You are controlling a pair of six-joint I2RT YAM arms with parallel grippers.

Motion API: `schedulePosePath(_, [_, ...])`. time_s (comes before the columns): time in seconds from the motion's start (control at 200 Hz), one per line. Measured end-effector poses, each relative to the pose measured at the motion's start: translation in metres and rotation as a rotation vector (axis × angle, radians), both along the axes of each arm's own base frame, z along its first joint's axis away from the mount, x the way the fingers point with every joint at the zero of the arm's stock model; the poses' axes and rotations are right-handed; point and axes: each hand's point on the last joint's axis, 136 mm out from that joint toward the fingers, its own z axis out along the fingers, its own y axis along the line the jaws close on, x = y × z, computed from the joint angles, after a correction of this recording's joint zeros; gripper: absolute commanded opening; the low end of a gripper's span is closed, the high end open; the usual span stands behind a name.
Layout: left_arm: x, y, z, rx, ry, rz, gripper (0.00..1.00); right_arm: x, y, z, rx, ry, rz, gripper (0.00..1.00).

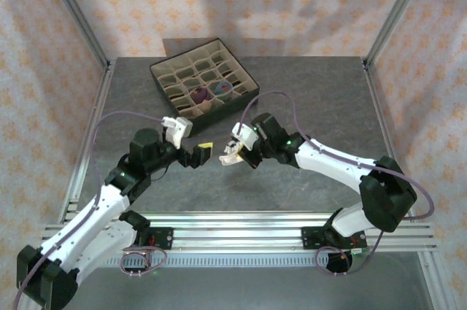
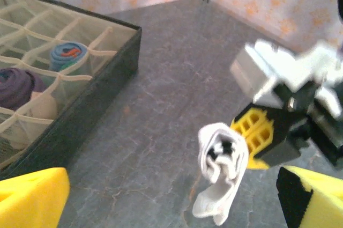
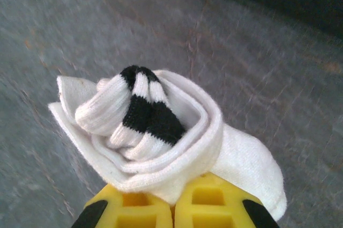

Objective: Roll the socks

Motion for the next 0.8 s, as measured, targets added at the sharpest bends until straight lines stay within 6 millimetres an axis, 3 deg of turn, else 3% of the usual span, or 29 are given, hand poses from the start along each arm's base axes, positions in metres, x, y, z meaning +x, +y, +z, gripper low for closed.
schedulePosePath(0.125, [-0.01, -0.005, -0.018, 0.014, 0.008, -0.048, 0.99, 0.002, 0.006, 0.027, 0.047, 0.035, 0.01, 0.0])
schedulePosePath(0.35, [-0.035, -0.046, -0.027, 0.079, -0.028, -0.25, 0.99, -0.011, 0.01, 0.058, 0.117, 0.135, 0.081, 0.0])
schedulePosePath(0.47, [-0.039, -0.055, -0.031, 0.112, -0.041, -0.303, 0.97, -0.023, 0.011, 0.072, 0.16, 0.201, 0.136, 0.0])
schedulePosePath(0.596, [-0.036, -0.058, -0.02, 0.135, -0.089, -0.323, 0.9, -0.04, 0.01, 0.084, 0.205, 0.273, 0.22, 0.0])
schedulePosePath(0.801, [-0.04, -0.069, 0.018, 0.134, -0.178, -0.405, 0.79, -0.075, 0.009, 0.103, 0.256, 0.363, 0.387, 0.0])
